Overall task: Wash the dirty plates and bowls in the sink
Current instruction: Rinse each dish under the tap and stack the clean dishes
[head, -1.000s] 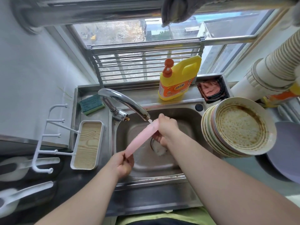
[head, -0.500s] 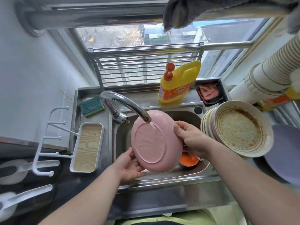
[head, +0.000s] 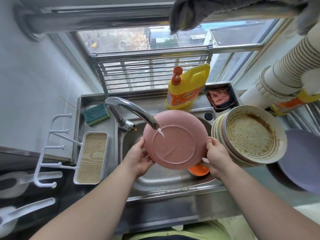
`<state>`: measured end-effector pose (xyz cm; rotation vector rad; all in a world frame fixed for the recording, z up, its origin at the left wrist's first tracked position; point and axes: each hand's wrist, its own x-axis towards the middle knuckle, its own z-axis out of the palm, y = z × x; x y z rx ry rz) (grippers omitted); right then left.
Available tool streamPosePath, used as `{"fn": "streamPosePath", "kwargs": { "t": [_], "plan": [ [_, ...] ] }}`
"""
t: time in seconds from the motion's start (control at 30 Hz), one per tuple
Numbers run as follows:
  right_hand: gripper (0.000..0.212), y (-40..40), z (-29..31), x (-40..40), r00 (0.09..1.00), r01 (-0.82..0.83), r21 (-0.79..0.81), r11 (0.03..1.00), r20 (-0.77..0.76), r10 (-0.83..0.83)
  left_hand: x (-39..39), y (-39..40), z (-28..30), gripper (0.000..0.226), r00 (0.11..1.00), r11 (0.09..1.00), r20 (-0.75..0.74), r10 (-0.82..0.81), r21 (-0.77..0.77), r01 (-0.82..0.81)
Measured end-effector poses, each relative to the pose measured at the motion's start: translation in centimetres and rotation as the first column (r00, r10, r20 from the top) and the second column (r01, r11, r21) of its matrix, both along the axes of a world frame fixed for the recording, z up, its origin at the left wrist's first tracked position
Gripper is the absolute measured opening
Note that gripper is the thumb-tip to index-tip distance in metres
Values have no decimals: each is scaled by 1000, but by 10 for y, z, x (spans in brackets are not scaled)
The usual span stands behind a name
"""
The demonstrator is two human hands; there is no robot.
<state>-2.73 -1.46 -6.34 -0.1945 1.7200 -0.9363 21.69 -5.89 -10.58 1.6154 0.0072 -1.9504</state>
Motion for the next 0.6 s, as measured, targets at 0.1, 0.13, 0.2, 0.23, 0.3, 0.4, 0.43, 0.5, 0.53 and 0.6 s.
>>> {"fn": "streamPosePath", "kwargs": {
  "t": [0.1,0.13,0.2,0.23,0.3,0.4,0.43,0.5,0.53,0.6],
  "plan": [
    [28,-3,-9,6,997,47,54,997,61,-50,6,-18,9,46,994,995,98,-43,-90,52],
    [28,-5,-15,8,992,63,78,995,103,-71,8,-22,12,44,990,990,130,-54,-119,70],
    [30,-7,-22,16,968,87,130,988,223,-115,15,-28,20,37,977,982,203,-58,-164,92],
    [33,-8,-25,21,949,93,157,983,285,-135,20,-29,22,32,969,980,241,-47,-177,92],
    [41,-5,-30,34,923,46,219,975,364,-125,29,-30,24,26,958,976,285,-31,-200,91],
    [48,3,-39,52,901,-72,315,946,427,-74,44,-24,24,23,943,974,329,-48,-194,117],
    [48,5,-40,57,900,-91,336,937,431,-68,48,-21,24,21,938,975,344,-49,-188,120],
    [48,5,-44,63,895,-96,349,932,441,-73,53,-16,26,14,933,976,357,-42,-185,115],
    [49,4,-43,66,892,-92,347,933,445,-78,53,-14,27,15,931,976,362,-38,-185,111],
    [56,-2,-44,68,880,-63,338,939,463,-107,53,-10,33,26,935,982,352,-32,-165,95]
  ]
}}
